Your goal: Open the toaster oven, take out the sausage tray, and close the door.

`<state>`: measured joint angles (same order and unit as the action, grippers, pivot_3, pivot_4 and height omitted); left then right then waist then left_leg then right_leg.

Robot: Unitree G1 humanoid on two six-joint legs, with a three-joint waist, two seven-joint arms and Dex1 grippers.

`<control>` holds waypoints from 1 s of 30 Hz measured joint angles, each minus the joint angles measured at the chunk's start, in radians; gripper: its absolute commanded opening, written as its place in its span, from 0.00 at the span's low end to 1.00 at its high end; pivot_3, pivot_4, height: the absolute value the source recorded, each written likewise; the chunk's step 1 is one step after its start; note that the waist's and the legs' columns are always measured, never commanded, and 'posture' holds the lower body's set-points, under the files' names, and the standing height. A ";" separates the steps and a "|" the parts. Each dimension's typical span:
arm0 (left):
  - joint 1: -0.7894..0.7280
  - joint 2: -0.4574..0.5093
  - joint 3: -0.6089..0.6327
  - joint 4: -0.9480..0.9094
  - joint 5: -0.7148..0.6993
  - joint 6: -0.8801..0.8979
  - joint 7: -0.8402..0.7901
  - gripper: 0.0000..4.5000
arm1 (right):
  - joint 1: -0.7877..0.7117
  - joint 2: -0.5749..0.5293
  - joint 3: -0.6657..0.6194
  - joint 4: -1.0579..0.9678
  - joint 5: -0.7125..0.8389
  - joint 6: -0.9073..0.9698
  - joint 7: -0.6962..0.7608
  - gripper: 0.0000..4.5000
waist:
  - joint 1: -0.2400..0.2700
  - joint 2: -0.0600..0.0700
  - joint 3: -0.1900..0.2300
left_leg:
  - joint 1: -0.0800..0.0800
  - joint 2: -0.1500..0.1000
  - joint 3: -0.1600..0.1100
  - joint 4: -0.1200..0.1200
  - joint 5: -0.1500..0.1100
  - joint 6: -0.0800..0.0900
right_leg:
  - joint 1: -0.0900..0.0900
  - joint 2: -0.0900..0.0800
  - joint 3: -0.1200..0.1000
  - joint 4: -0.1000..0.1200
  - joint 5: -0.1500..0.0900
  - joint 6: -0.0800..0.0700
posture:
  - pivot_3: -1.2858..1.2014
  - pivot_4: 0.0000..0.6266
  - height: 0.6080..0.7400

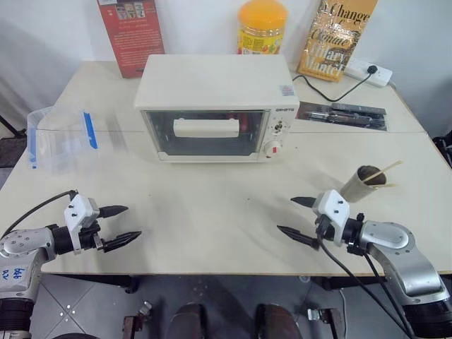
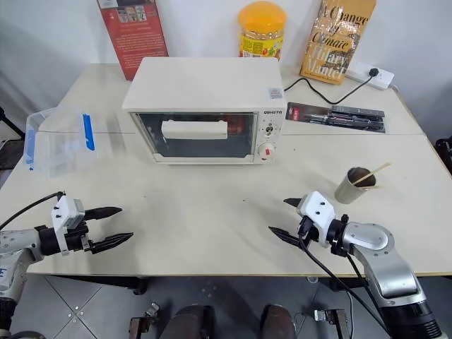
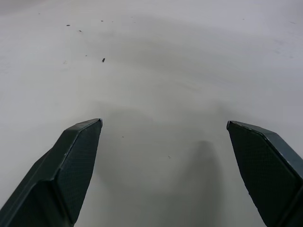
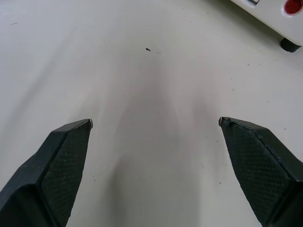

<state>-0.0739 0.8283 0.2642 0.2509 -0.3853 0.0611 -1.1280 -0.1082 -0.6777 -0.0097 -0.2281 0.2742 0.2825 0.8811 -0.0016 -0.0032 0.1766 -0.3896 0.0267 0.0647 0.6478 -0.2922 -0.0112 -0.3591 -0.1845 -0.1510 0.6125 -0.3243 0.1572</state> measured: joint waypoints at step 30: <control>-0.138 -0.061 0.067 -0.030 -0.132 0.083 0.014 1.00 | -0.866 0.264 0.240 0.525 -0.062 -0.093 0.205 1.00 | -0.033 -0.003 0.002 | -0.002 0.002 0.001 0.001 -0.001 -0.002 | -0.009 0.000 0.000 0.011 0.000 0.000 | 0.52 0.24 1.00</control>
<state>-0.2115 0.7675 0.3308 0.2213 -0.5177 0.1446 -1.1139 -0.9741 -0.4141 0.2301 0.2969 0.2119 0.1897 1.0861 -0.0351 -0.0061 0.1783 -0.3911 0.0291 0.0661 0.6484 -0.2933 -0.0136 -0.3679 -0.1840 -0.1514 0.6239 -0.3244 0.1569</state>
